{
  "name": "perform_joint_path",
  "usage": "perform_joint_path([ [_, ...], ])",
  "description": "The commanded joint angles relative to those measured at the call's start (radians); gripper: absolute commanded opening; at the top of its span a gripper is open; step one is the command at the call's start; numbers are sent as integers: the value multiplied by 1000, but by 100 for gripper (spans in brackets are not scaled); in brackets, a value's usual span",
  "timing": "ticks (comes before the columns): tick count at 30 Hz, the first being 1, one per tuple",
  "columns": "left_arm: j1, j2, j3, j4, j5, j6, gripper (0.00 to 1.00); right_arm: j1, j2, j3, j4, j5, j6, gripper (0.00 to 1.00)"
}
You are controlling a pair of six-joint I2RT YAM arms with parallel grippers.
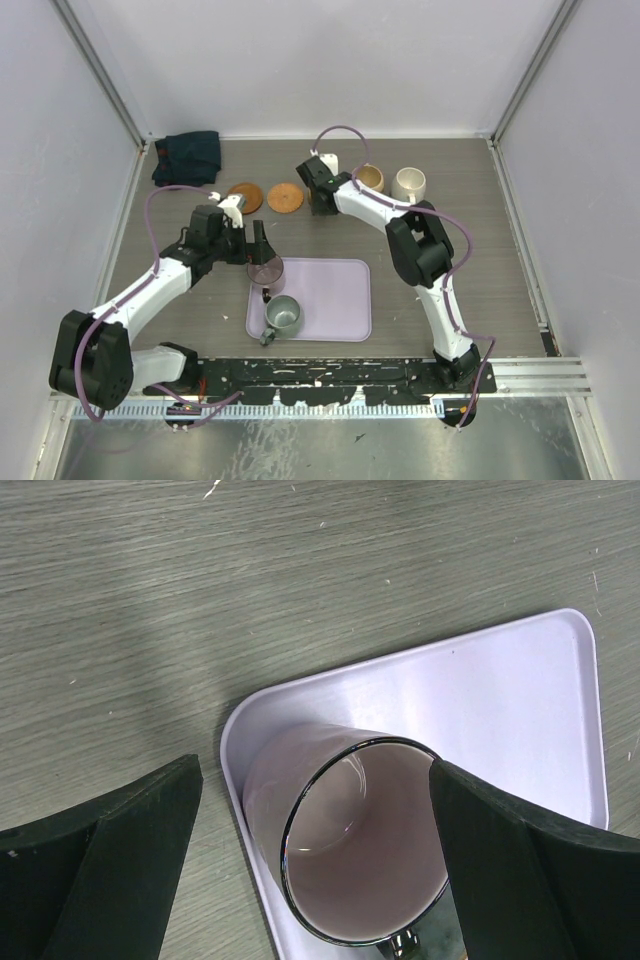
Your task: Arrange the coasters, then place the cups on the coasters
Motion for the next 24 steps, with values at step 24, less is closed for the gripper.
perform_joint_path([
  [24,-4,-12,32,35,10,0,98,-5,-22,119,-76,21,8,14],
])
